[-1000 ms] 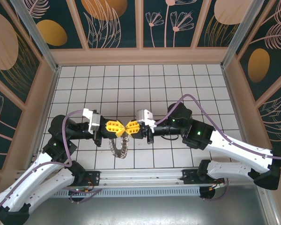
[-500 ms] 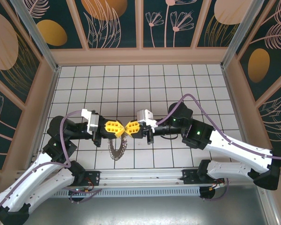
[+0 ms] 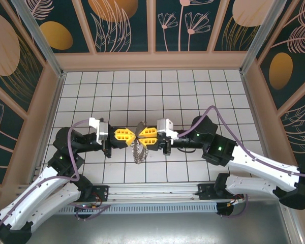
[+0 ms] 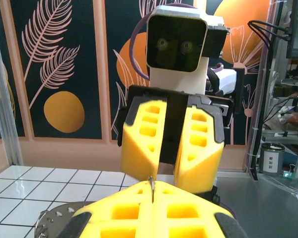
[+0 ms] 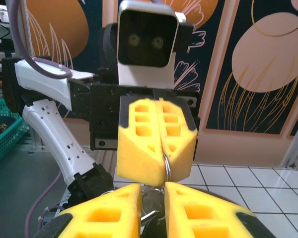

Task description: Put the keys on the keyring

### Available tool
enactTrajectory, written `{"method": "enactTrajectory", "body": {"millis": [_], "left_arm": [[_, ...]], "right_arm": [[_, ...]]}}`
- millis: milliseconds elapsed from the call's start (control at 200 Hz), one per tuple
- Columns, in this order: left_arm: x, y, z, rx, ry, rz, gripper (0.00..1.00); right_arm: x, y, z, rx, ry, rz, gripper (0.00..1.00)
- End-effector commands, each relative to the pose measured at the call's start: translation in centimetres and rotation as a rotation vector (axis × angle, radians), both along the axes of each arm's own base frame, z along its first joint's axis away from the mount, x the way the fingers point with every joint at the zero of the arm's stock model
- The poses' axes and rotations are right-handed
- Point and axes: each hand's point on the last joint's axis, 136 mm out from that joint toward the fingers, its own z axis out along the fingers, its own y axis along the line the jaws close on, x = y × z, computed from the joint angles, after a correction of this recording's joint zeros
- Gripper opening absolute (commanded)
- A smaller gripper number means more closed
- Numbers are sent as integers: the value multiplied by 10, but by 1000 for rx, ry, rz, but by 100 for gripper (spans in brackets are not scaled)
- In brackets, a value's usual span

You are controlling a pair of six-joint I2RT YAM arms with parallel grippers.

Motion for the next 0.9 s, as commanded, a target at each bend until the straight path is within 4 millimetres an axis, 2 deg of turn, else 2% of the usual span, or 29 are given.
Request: {"method": "enactTrajectory", "body": {"millis": [0,365,896], "left_arm": [[-10,4,17,-56,-50,-32,0],[-16,3,18,-61,-47,-76,0],[-14,1,14,-46,-36,-76,0]], "right_arm": [[0,-7,12,36,-24,-24,19],[-2,1,8,13,-13,12,22],[-5,9,9,23,-15,55,22]]}}
